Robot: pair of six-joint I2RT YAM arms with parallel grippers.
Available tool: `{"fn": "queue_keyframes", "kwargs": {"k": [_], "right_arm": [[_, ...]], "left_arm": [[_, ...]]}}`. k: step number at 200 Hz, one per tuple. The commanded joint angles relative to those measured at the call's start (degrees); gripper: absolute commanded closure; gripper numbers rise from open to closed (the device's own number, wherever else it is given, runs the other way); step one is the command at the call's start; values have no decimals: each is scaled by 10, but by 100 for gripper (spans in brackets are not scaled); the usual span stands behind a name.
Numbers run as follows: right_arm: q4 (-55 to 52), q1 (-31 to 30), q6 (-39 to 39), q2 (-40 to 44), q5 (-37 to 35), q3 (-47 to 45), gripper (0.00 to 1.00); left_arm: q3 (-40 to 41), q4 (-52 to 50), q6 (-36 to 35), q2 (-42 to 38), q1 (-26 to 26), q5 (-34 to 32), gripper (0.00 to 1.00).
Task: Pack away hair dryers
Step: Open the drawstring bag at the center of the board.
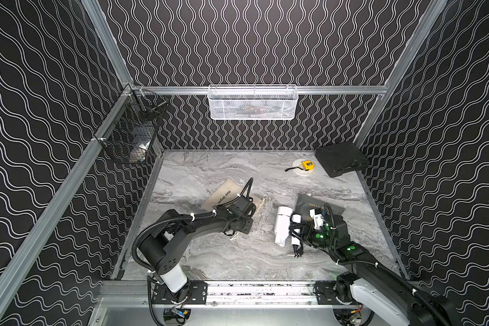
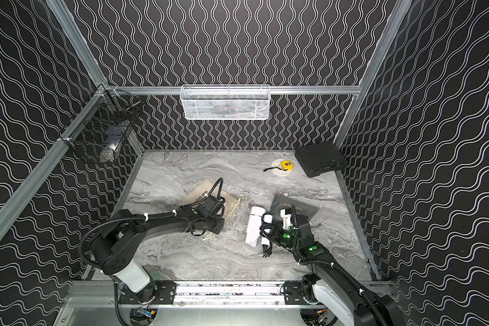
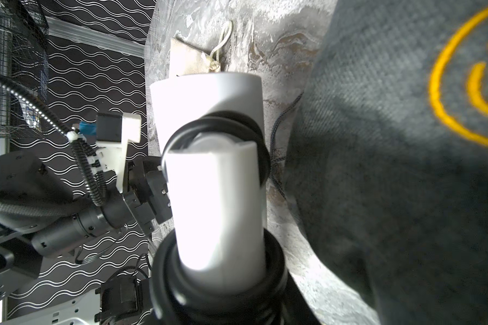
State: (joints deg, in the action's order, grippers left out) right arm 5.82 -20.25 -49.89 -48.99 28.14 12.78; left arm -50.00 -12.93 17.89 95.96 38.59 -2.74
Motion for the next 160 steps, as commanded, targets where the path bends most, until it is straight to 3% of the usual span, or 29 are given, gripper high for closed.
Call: {"fn": "queue_keyframes", "kwargs": {"k": [1,53,160], "right_arm": [[20,-1,5,5,3,1,91],[18,-1,4,9,4,-3,91],[17,-1,21,6,20,-13,92]], "left_arm": [[-4,9,-11,4,0,4,62],[2,23,-4,6,0,15,79],[27,54,-11,-32,3,35,95]]}}
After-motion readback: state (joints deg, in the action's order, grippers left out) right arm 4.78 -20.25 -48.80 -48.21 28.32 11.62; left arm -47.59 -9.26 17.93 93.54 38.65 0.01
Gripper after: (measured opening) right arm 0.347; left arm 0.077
